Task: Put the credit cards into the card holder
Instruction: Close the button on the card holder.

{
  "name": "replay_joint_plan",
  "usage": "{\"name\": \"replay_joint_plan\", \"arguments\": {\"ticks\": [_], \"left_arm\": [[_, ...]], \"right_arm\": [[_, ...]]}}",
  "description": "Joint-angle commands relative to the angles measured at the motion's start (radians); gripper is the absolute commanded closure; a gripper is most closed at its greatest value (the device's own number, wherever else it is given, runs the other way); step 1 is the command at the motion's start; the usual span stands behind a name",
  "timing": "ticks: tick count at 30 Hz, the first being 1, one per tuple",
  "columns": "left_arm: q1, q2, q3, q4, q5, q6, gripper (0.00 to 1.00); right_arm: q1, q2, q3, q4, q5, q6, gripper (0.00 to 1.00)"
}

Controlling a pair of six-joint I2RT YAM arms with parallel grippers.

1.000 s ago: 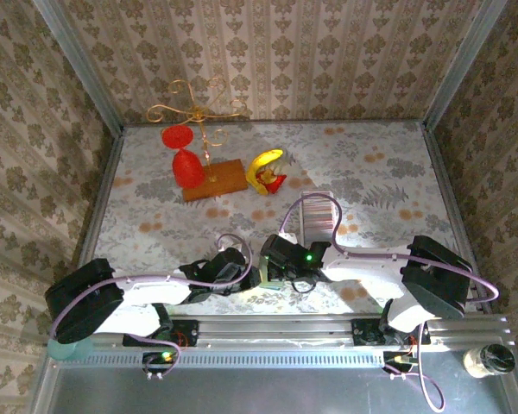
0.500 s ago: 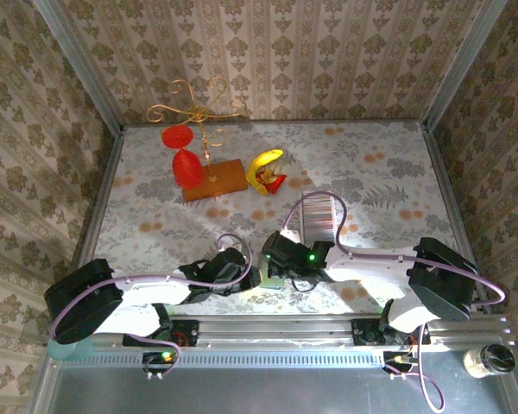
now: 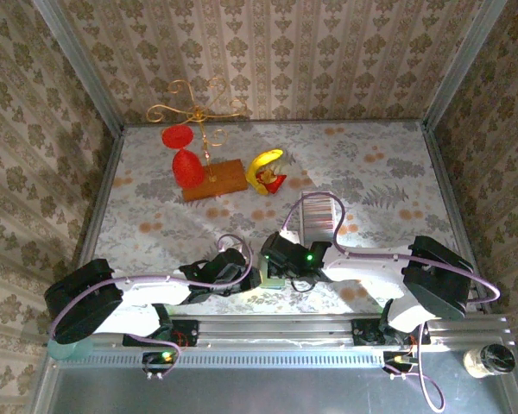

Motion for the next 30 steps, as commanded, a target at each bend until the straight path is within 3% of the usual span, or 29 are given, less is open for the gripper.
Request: {"name": "replay_joint_plan", "arguments": {"ticks": [1, 21, 30], "left_arm": [[-0.009, -0.007, -0.005, -0.029, 0.007, 0.004, 0.81], [-0.011, -0.009, -0.007, -0.034, -0.002, -0.002, 0.82], [-0.009, -0.003, 0.001, -0.047, -0.009, 0.003, 0.82]], "right_arm": [[-0.004, 0.018, 0.012, 0.014, 0.002, 0.022, 1.0], [-0.001, 0.068, -0.021, 0.009, -0.029, 0.052, 1.0], [-0.003, 0.083, -0.124, 0.034, -0.007, 0.116, 1.0]]}}
